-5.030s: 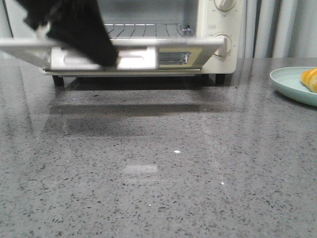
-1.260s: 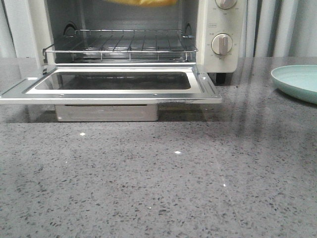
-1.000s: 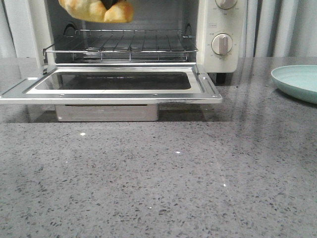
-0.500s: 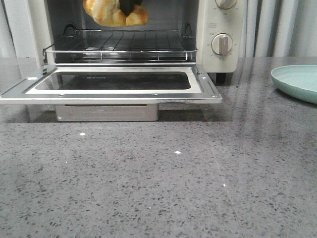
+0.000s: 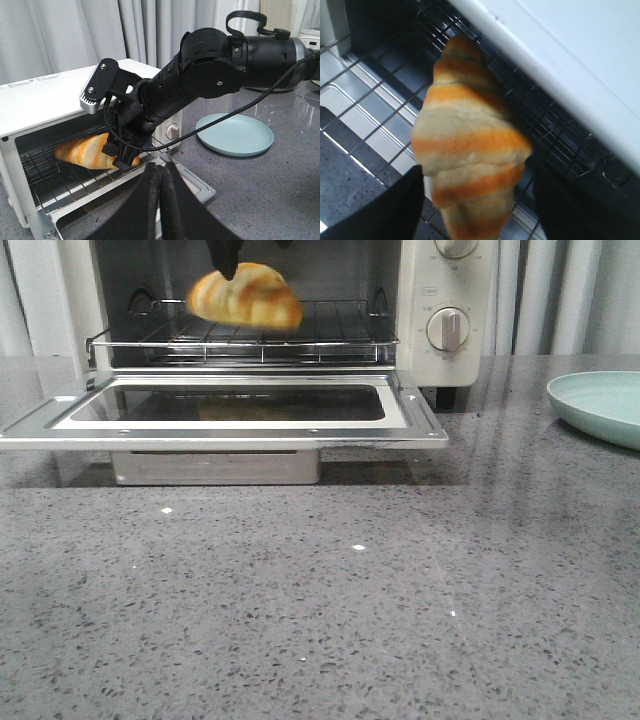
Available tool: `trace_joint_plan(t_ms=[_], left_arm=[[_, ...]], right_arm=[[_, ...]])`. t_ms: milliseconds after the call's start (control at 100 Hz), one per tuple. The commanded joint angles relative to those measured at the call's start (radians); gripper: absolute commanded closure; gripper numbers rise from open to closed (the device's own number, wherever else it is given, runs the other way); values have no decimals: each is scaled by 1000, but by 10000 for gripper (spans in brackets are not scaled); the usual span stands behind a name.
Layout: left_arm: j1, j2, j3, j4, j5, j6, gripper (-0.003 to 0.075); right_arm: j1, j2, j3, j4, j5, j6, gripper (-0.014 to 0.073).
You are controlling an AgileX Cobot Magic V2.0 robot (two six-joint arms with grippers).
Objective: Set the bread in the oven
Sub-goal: 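Carry the croissant into the oven and lower it onto the rack, then open the right gripper and withdraw it from the oven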
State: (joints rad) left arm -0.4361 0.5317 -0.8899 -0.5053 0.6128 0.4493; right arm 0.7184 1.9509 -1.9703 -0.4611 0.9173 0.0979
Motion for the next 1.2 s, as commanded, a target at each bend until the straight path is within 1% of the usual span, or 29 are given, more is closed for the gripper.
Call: trace_joint_plan(t_ms=[0,100,220,290,340,360,390,410,480,520,570,590,620,680,740,810,910,1010,1080,1140,1190], left_arm=[[0,4,-32,-21,-67,-7,742],[0,4,-32,-21,-67,-7,742],[0,4,-32,0,-67,-7,742],[0,4,-32,7,-71,-7,742],[0,0,-30,8,-78,-7,742],[0,-4,-30,9,-82,-7,742],[0,-11,-27,13,-88,-7,742],[0,-18,-24,18,-92,-7,742],[0,-47,-7,42,-100,-7,742],[0,-71,4,71,-100,-8,742],[0,-104,24,122,-100,-32,742],[0,-124,33,168,-100,-61,742],[0,-141,46,210,-101,-88,742],[0,-192,80,366,-102,-186,742],[0,-243,127,519,-102,-275,742],[0,-298,186,632,-102,-354,742],[0,-358,268,669,-107,-401,742],[0,-385,347,668,-139,-402,742],[0,-387,391,668,-184,-402,742],[0,-387,422,668,-236,-402,742],[0,-387,441,668,-274,-402,742]], right_arm=[[-5,-55,-32,-45,-49,-10,70],[-5,-57,-32,-45,-29,-10,71],[9,-72,-32,-45,28,11,77],[29,-93,-32,-30,61,11,116],[46,-108,-32,-19,85,11,187],[54,-114,-32,-14,90,11,231],[65,-123,-32,-12,102,11,317],[73,-130,-32,-12,108,11,355],[103,-166,-19,-9,110,11,571],[113,-190,-1,-2,95,13,672],[125,-234,31,2,72,51,641],[129,-264,50,2,59,62,633],[133,-289,80,2,48,74,636],[135,-384,162,2,-3,109,640],[135,-504,286,2,-76,146,640],[135,-657,452,1,-189,151,640],[135,-876,696,-33,-335,151,641],[124,-1074,933,-86,-406,153,641],[91,-1191,1050,-92,-436,186,641],[48,-1276,1114,-105,-444,250,641],[13,-1335,1155,-121,-454,270,641]])
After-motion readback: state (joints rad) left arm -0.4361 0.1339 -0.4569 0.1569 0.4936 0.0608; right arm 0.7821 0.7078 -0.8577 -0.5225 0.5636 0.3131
